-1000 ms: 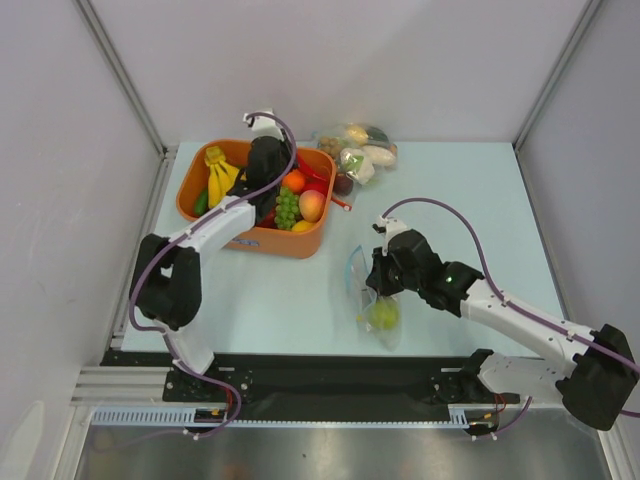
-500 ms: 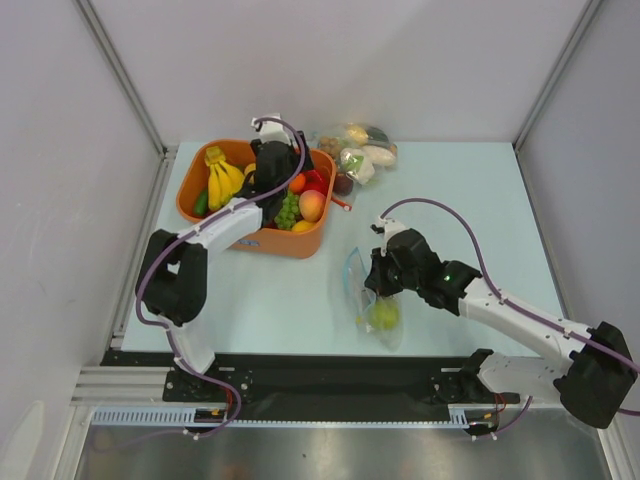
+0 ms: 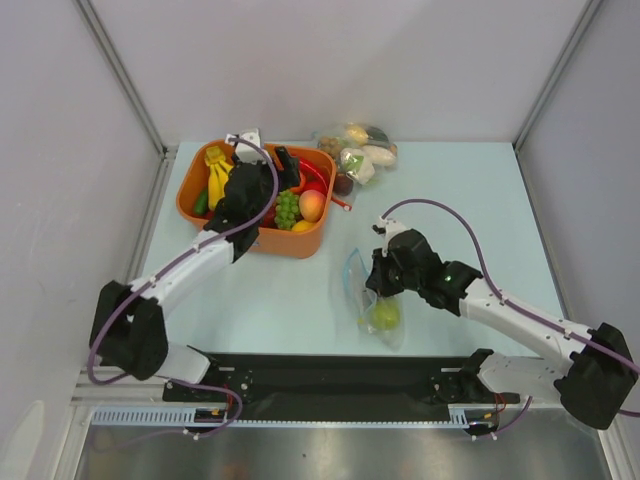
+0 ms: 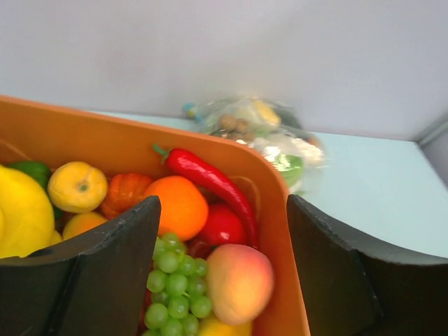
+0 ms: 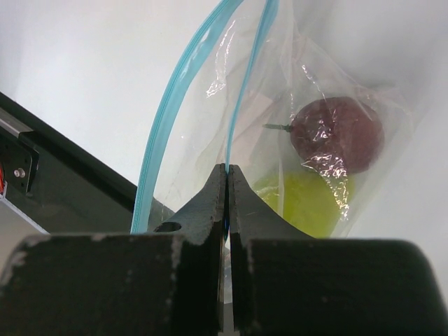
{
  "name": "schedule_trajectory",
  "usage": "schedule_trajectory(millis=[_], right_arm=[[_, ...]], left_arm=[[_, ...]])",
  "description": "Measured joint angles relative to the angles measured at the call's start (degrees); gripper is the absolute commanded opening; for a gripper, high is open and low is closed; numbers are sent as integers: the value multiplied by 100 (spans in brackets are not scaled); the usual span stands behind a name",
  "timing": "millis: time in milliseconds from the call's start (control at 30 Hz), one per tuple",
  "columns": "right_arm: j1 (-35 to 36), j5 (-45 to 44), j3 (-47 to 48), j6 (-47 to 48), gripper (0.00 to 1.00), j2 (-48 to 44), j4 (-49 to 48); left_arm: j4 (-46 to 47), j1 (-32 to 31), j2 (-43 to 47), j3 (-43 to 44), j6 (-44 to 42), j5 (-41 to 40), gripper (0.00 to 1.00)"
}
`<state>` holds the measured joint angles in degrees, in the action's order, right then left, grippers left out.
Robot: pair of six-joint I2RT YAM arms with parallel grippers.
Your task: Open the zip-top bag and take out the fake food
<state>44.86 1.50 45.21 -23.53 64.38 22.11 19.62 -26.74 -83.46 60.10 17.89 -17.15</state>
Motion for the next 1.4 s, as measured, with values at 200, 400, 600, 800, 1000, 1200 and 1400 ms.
schedule_trajectory(millis=[200,400,600,800,1000,1200,1400], right_arm=[[-28,-52,0,2,0,-155,72],[-46,-164,2,2,0,-214,173],[-48,-372,2,-22,0,-323,319],[-55,-520,2,-46,0,-485,407],[-59,-581,2,-70,0,-485,426],[-57,-730,4,-114,0,-503,494],[-48,-949,105,-133,0,-625,662]], left_arm=[[-9,-901,671,-470,-136,492,54],[-105,-2184,555,-835,-11,1084,37],[-72,-2535,487,-1182,452,1423,34],[94,-2586,446,-1687,885,1633,34],[337,-2861,120,-1722,1075,1849,34],[431,-3008,-7,-1722,1211,1937,33],[319,-3038,-94,-1725,1274,1934,33]])
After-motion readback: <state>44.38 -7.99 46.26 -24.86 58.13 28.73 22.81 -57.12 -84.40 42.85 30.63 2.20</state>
